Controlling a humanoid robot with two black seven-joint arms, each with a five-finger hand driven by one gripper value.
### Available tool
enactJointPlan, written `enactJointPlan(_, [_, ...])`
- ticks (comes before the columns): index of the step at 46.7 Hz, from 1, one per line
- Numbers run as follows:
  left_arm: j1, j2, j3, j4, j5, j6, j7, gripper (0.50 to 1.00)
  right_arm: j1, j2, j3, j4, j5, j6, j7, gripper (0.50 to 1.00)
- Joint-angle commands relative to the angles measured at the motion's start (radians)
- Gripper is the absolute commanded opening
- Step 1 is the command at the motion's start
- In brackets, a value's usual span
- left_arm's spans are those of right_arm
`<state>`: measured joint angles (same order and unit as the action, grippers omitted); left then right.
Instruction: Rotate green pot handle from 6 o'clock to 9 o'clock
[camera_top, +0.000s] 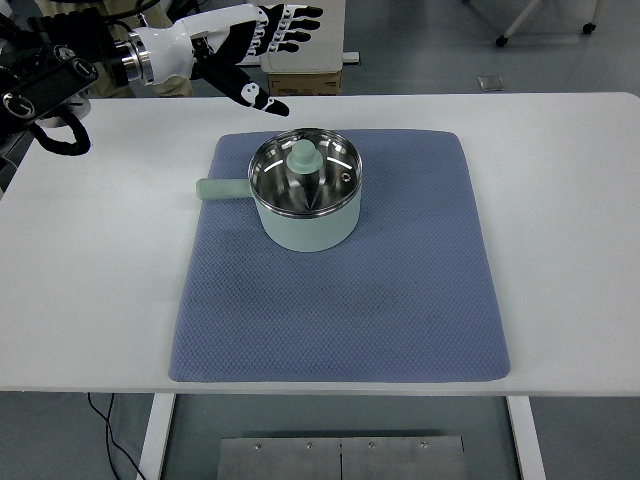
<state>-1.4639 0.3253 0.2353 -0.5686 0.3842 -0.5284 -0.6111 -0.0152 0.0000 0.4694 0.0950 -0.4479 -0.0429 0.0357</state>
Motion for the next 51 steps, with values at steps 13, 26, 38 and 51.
enactJointPlan(13, [0.126, -0.005, -0.002, 0.004, -0.29, 0.08, 0.0, 1.0, 0.0, 0.0, 0.0, 0.002, 0.0, 0.0, 0.0, 1.0])
enactJointPlan(26, [0.209, -0.008, -0.004, 0.004, -0.493, 0.182, 0.0, 1.0, 0.0, 0.0, 0.0, 0.0, 0.0, 0.0, 0.0, 1.0])
enactJointPlan(38, [0.284, -0.032, -0.017, 0.003, -0.633, 0.277, 0.071, 1.0, 0.0, 0.0, 0.0, 0.0, 0.0, 0.0, 0.001, 1.0])
enactJointPlan(51, [0.352, -0.086, -0.102, 0.004, -0.674, 0.338, 0.074, 1.0, 0.0, 0.0, 0.0, 0.0, 0.0, 0.0, 0.0, 1.0])
